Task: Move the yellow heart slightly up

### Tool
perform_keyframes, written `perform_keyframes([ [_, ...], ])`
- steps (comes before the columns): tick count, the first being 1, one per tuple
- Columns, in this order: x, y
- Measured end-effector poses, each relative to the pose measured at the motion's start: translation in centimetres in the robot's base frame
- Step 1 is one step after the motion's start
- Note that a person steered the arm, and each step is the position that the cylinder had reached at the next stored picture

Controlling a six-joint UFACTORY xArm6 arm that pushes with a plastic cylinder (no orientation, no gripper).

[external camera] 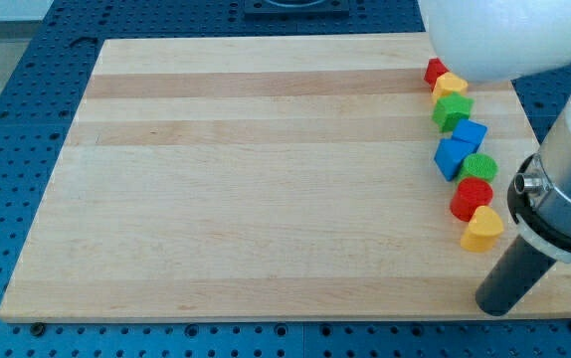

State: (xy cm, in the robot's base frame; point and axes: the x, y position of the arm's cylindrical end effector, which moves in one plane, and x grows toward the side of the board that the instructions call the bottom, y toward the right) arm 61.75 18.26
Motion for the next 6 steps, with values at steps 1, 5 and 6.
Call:
perform_keyframes([
  [1, 0.1, 2.9],
  [5, -4.3, 5.5],
  [6, -5.2, 0.3],
])
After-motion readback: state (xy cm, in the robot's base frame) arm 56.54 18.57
